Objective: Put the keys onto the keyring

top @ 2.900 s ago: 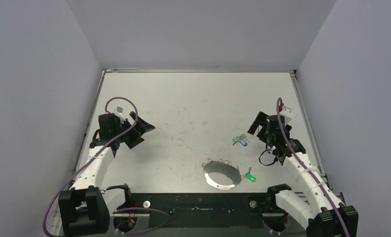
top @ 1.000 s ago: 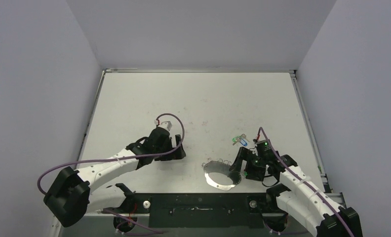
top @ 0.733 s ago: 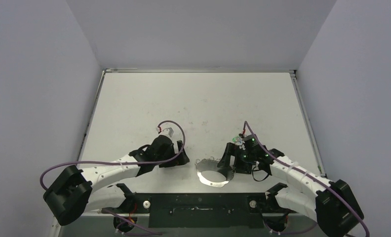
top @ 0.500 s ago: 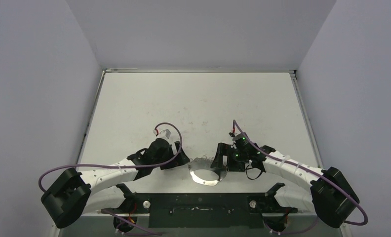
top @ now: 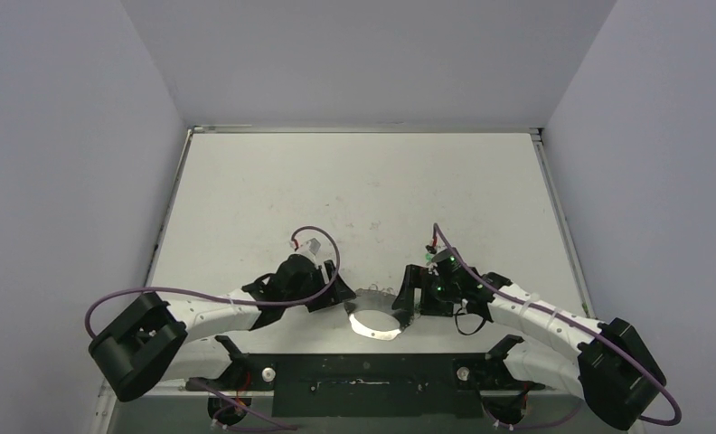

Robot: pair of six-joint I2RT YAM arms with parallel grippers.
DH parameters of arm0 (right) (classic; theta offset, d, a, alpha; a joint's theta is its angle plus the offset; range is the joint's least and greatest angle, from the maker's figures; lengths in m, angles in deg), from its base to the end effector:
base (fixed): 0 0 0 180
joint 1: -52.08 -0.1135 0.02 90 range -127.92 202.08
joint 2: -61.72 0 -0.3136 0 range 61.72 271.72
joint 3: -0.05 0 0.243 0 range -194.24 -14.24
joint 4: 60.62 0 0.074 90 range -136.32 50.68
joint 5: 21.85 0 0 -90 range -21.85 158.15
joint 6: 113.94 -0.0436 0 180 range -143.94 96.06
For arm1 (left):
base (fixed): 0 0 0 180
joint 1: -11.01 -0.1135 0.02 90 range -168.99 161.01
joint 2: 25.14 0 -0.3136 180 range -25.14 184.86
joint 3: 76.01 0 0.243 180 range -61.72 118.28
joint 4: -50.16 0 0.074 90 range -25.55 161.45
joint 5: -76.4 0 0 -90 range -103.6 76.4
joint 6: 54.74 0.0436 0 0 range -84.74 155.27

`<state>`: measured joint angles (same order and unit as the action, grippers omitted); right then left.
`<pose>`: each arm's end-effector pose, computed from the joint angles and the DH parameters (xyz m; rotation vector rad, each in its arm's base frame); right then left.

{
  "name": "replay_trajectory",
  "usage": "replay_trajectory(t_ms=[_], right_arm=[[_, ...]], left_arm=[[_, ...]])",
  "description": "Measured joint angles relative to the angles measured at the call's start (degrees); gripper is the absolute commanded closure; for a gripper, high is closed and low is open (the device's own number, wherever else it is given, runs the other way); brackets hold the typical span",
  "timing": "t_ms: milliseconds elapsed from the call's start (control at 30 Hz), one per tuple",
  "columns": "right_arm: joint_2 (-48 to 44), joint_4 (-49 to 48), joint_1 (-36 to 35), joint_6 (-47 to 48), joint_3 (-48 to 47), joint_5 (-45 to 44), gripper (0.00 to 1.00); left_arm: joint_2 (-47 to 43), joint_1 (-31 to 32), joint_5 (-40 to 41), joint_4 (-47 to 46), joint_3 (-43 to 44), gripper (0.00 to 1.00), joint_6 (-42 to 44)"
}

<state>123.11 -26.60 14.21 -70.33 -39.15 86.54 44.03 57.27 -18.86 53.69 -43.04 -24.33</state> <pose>0.1171 0.1085 0.2011 0.0701 2.7782 0.8988 0.1318 -0.1436 0.1880 -0.2364 2.4871 -1.0041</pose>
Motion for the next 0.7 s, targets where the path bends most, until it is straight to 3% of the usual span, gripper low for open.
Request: replay_trajectory(t_ms=[200, 433, 700], right_arm=[[0.87, -3.65, 0.0, -0.9, 1.53, 2.19, 0.27], [1.4, -5.64, -0.07, -1.81, 2.38, 3.32, 0.35], [-0.72, -0.66, -0.11, 0.13, 1.57, 1.73, 0.31]], left_arm=[[7.26, 1.27, -1.7, -3.15, 3.65, 0.5, 0.24], [11.1, 1.66, -0.9, 0.07, 8.31, 0.51, 2.69], [6.95, 2.36, 2.99, 11.23, 10.19, 0.48, 6.25]])
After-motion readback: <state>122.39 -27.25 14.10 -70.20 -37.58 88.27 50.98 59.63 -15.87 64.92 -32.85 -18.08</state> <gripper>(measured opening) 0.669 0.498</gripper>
